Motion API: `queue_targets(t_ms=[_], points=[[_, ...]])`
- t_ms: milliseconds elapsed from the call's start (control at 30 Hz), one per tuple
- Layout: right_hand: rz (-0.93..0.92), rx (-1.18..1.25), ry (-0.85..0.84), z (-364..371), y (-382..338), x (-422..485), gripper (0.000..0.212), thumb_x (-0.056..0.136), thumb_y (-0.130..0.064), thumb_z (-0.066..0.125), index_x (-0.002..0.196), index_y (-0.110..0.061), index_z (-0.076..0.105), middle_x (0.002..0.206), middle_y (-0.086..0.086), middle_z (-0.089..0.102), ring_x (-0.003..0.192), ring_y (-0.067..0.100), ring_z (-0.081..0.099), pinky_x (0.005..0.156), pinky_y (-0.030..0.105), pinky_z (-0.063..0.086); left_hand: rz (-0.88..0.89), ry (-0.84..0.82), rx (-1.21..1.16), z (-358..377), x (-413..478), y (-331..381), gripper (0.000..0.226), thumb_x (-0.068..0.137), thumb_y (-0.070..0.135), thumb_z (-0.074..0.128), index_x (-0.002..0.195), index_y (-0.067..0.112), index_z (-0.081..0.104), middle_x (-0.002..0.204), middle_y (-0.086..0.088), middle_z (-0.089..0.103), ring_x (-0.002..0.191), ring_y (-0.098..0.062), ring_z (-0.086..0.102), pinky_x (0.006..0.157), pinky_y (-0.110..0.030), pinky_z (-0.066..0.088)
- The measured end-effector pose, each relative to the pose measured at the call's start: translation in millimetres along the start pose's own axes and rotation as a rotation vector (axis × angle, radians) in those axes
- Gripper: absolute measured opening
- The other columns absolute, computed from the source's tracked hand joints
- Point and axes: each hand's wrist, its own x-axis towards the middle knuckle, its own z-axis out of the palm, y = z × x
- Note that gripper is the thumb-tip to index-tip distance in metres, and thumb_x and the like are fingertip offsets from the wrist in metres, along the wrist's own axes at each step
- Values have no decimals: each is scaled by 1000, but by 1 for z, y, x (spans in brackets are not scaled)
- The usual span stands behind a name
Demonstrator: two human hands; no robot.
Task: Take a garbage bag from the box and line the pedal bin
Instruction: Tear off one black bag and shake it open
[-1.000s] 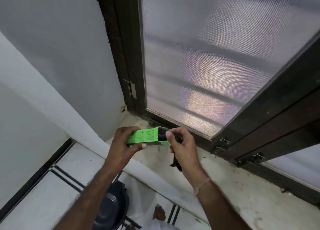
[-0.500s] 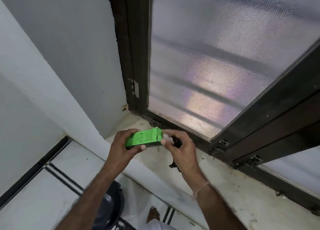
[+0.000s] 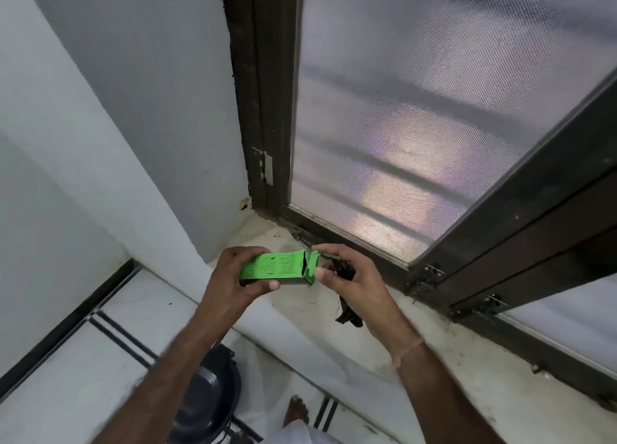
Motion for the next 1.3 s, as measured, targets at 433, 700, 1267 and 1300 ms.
queue_targets(t_ms=[433,700,1267,1300], points=[[20,-130,-44,7,5,12,19,90,-18,79,87,-6,65,69,-15,59,62,-1,49,60,13,40,54,-45,-10,-10,-1,-3,56,66,38,86,120,33,70,124,6,51,110,12,54,83,-2,43],[77,-67,29,16,14,13,15,93,-17,75,90,-5,67,60,-12,58,57,7,50,59,22,45,72,-61,55,-10,2,-11,58,67,48,84,122,39,68,126,13,48,114,9,54,87,-12,46],[328,151,242,39,71,23,20,92,-4,74,105,-19,71,105,7,74,88,17,68,73,19,56,-44,-129,392,22,47,-38,77,71,53,77,143,35,59,165,-10,27,144,-36,42,111,-54,43],[335,149,271,39,71,19,16,93,-9,74,106,-18,70,101,6,73,81,13,68,70,17,54,-29,-120,454,21,44,-37,80,72,55,80,147,37,55,167,-9,24,148,-35,35,113,-57,39]])
